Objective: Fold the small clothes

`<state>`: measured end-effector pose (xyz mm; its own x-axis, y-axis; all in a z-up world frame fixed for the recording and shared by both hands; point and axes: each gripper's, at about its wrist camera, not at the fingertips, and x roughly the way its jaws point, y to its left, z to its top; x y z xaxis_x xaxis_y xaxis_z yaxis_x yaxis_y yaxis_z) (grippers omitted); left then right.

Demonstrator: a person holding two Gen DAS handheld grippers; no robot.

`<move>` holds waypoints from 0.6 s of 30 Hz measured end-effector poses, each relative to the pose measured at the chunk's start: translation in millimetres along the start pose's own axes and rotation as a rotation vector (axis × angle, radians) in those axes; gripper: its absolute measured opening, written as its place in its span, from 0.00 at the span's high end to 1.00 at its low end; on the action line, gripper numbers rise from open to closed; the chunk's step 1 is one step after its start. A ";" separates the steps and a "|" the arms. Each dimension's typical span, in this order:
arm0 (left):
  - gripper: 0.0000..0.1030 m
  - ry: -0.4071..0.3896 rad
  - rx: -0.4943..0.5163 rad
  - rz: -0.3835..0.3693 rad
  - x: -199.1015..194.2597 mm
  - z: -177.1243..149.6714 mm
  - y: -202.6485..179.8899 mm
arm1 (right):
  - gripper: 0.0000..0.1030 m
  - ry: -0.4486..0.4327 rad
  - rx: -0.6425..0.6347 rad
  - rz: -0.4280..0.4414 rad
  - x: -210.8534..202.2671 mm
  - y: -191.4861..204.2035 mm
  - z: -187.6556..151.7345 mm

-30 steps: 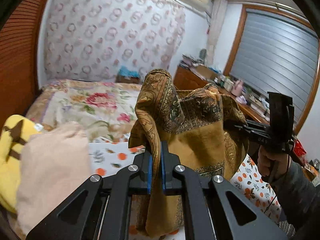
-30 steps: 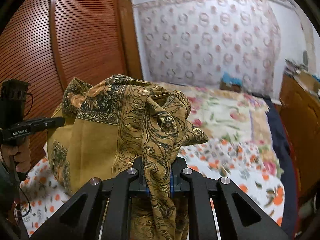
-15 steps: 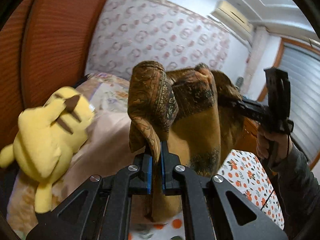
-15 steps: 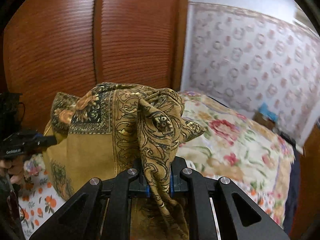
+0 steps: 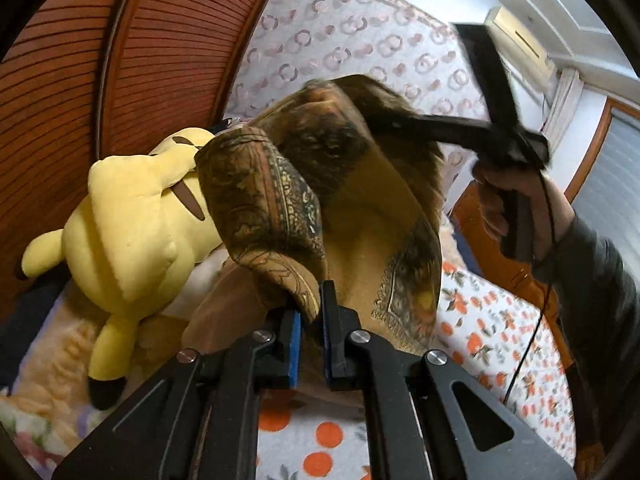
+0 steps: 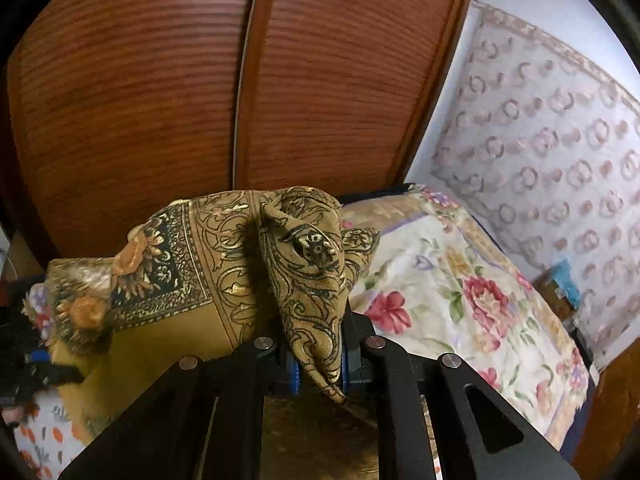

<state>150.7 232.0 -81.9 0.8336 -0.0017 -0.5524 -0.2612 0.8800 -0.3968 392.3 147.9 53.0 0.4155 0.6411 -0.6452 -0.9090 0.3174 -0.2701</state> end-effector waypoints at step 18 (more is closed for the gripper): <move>0.19 0.009 0.079 0.046 -12.9 -0.5 -8.6 | 0.35 -0.022 0.228 0.054 -6.6 -15.0 -55.1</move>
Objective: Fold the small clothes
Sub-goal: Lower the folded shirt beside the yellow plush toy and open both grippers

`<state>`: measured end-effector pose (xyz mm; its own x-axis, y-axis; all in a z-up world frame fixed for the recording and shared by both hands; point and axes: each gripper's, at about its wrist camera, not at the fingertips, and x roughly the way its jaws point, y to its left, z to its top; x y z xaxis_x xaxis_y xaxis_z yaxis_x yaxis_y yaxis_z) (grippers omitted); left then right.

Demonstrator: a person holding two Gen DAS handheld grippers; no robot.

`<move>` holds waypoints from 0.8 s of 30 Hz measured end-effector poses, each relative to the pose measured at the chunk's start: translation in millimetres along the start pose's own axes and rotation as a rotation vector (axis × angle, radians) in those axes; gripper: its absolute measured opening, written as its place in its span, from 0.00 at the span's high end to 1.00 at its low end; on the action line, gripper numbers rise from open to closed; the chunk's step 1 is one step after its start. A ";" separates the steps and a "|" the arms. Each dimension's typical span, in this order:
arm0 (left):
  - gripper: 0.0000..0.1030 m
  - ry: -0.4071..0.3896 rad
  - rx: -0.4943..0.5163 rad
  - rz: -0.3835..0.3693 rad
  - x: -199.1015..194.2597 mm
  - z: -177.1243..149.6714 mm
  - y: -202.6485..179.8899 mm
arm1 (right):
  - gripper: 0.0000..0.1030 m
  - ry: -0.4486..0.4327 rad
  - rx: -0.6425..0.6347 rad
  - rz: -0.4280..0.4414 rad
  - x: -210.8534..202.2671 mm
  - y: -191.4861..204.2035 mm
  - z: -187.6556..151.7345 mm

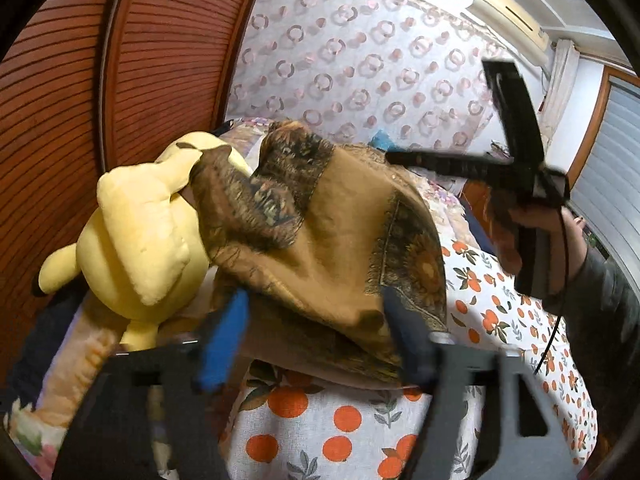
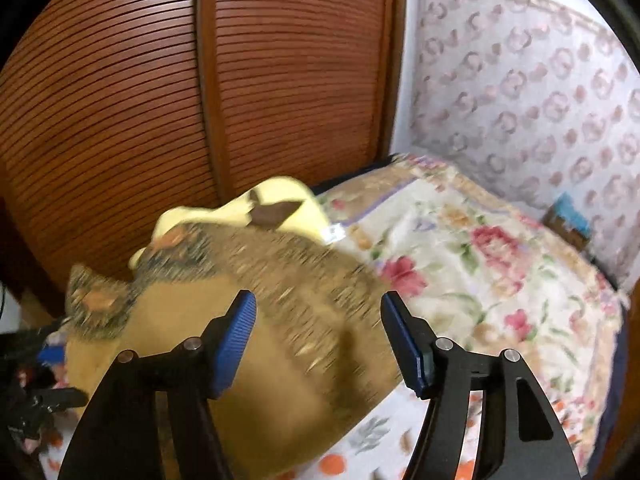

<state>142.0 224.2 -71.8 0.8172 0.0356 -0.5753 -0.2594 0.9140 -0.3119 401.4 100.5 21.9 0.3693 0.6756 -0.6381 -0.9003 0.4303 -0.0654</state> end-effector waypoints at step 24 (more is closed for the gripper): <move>0.16 -0.082 0.153 0.144 -50.8 -9.1 -43.0 | 0.35 -0.098 0.112 -0.075 -82.2 16.9 -64.6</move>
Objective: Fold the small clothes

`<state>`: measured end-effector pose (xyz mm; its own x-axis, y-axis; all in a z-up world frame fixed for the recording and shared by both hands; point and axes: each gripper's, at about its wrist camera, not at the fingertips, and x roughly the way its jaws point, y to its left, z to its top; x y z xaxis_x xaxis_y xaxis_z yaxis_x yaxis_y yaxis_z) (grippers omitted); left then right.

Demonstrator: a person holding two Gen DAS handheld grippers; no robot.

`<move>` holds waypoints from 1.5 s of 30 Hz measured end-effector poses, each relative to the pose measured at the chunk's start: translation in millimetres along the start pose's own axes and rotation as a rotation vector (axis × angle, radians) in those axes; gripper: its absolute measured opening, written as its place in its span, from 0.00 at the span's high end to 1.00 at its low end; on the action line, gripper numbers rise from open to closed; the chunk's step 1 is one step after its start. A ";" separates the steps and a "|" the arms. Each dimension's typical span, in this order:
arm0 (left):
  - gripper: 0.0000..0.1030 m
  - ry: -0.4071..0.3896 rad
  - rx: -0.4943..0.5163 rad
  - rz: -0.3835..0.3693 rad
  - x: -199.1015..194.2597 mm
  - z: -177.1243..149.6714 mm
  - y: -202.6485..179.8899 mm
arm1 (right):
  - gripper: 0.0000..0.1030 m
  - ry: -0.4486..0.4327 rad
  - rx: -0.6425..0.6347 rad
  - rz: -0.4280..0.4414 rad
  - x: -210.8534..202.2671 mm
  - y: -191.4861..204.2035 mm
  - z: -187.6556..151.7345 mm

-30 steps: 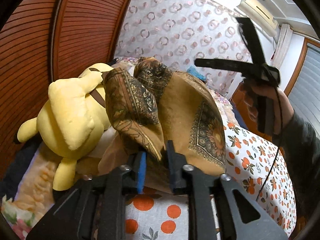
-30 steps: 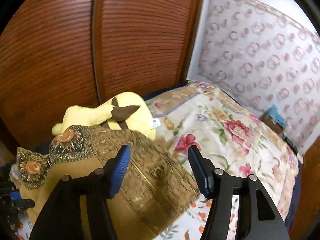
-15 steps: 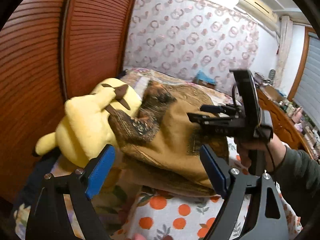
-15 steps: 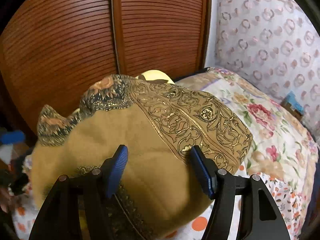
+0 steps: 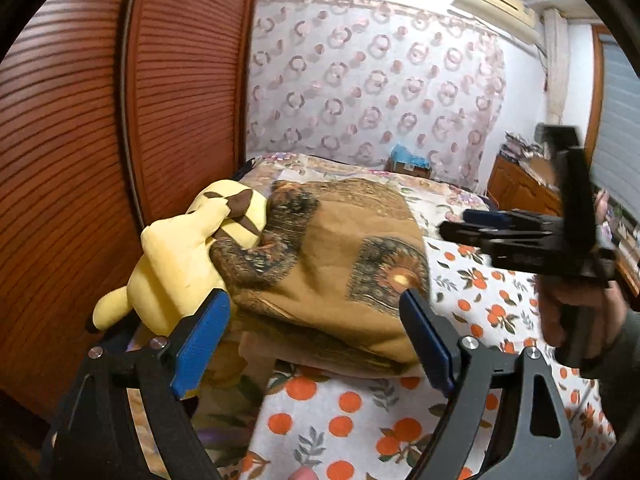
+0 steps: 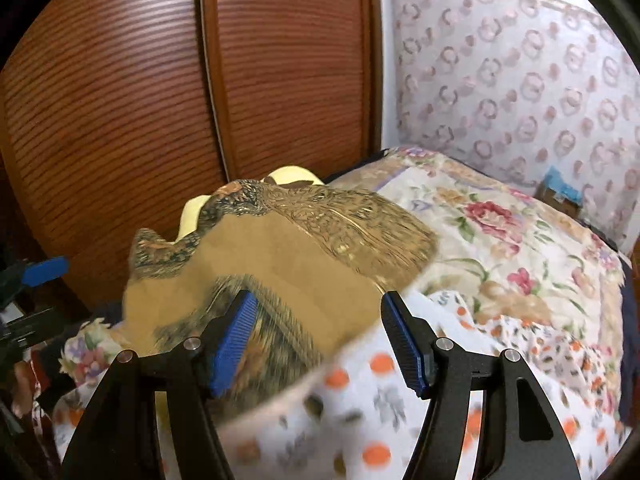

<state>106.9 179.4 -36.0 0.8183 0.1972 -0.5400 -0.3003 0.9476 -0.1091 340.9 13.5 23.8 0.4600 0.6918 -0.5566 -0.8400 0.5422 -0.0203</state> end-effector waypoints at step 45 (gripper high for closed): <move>0.16 -0.160 0.235 -0.246 -108.4 23.4 -181.6 | 0.15 -0.328 0.281 -0.545 -275.0 86.4 -143.2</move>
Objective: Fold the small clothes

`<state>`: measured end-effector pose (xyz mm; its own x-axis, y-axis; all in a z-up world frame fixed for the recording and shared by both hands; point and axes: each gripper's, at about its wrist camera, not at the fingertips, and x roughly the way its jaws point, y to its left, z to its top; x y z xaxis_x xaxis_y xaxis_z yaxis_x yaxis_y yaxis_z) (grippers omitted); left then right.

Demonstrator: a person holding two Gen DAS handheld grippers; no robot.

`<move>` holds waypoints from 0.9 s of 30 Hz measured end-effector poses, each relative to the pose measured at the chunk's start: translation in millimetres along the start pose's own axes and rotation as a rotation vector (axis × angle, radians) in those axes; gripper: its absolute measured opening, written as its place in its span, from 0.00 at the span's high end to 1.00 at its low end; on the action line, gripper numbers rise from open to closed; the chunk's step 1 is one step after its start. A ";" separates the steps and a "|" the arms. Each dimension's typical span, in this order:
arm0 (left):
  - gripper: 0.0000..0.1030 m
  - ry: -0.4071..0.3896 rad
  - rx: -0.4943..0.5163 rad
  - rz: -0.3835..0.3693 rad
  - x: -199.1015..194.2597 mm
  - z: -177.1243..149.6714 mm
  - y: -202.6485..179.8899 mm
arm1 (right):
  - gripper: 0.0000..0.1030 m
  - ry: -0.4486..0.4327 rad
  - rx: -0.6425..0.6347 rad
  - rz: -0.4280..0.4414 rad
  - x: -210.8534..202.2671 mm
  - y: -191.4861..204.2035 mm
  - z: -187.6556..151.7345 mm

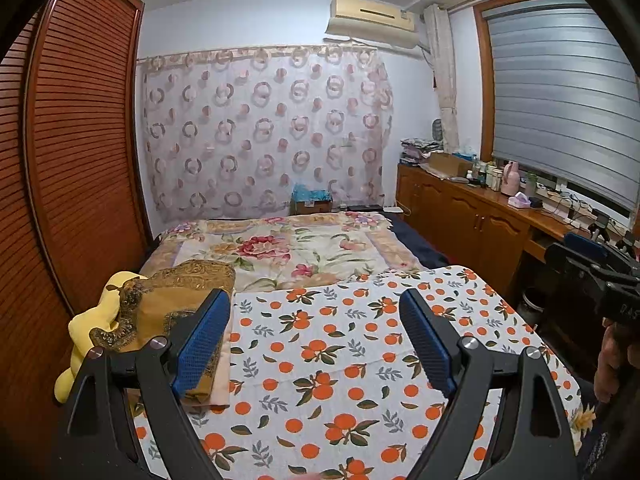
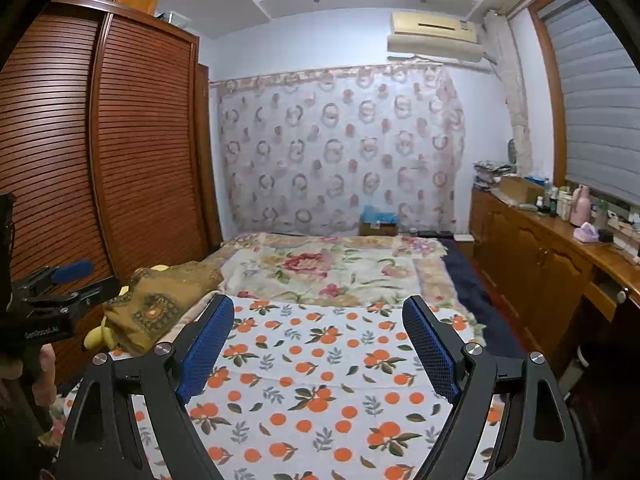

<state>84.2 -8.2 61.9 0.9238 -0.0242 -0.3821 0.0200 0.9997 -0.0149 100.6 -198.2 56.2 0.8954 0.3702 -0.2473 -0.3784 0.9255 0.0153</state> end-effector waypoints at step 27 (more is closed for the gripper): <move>0.16 -0.003 0.002 0.001 -3.0 -1.6 -1.8 | 0.15 0.004 -0.002 -0.007 -0.5 -7.2 2.2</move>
<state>80.8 -9.9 61.6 0.9250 -0.0236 -0.3792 0.0202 0.9997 -0.0130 103.4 -204.8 58.4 0.8970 0.3634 -0.2516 -0.3726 0.9279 0.0115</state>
